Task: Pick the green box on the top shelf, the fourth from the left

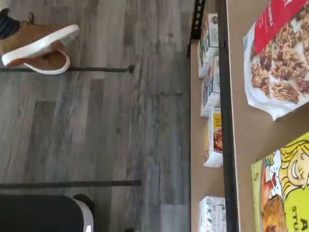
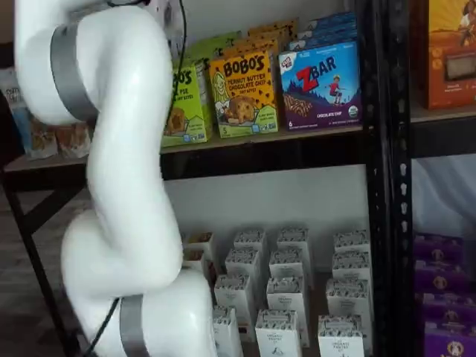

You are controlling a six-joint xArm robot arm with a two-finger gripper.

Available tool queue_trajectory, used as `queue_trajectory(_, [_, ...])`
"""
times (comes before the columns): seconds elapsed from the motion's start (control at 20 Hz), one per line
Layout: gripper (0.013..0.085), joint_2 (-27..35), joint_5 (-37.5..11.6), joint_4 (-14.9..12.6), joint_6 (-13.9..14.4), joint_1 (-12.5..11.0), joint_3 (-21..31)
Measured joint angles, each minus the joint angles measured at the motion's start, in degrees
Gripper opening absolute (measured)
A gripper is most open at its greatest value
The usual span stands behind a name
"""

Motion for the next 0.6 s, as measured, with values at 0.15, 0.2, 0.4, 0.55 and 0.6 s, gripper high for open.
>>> queue_trajectory(0.15, [0.0850,0.8,1.3,-0.7,0.3,0.2,-1.6])
queue_trajectory(0.2, [0.0850,0.9,1.4,-0.6,0.3,0.2,-1.7])
queue_trajectory(0.4, [0.0850,0.2,0.1,0.9,0.1,-0.3,-0.9])
queue_trajectory(0.55, [0.0850,-1.1,-2.8,2.0,-0.2,-0.6,0.9])
queue_trajectory(0.6, [0.0850,-1.5,-3.9,2.1,-0.2,-0.6,1.6])
